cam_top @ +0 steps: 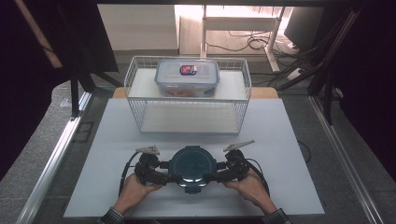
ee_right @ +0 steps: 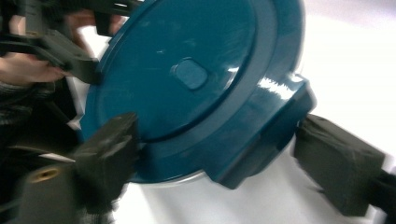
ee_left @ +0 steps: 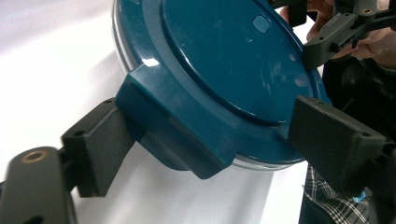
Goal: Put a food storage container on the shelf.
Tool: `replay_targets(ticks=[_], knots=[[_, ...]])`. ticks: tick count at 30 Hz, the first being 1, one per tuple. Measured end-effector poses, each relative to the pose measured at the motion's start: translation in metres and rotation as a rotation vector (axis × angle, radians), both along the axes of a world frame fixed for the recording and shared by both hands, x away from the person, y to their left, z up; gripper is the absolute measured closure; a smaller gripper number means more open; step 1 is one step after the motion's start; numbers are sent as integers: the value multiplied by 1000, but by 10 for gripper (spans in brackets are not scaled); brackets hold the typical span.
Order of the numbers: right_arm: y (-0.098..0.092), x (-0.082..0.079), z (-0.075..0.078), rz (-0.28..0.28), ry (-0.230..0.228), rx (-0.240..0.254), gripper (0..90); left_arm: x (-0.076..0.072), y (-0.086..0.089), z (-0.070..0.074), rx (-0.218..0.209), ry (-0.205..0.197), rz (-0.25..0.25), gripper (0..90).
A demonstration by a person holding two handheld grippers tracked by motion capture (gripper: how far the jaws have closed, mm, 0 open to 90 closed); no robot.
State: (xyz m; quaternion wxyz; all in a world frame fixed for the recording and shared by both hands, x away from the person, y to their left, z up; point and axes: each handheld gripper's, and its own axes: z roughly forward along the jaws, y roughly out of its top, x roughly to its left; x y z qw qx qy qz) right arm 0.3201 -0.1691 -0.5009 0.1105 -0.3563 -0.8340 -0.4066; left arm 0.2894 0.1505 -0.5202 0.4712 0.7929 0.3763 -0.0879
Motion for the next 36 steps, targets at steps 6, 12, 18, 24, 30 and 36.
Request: replay_targets(ticks=[6, 12, 18, 24, 30, 36], knots=[[-12, -5, 7, 0, 4, 20, 368, -8, 17, 0, -94, 18, 6, 400], [-23, -21, 15, -44, 16, 69, 517, -21, 21, 6, -141, 18, 29, 535], [-27, -31, 17, -104, 50, 87, 553, -26, 20, 9, -166, 21, 40, 570], [-28, -32, 18, -125, 31, 101, 562, -26, 19, 12, -168, 9, 69, 579], [-26, -31, 26, -134, -45, 92, 562, -24, 16, 13, -165, 12, 78, 577], [-25, -30, 37, -140, -94, 95, 563, -19, 14, 27, -144, -38, 96, 564]])
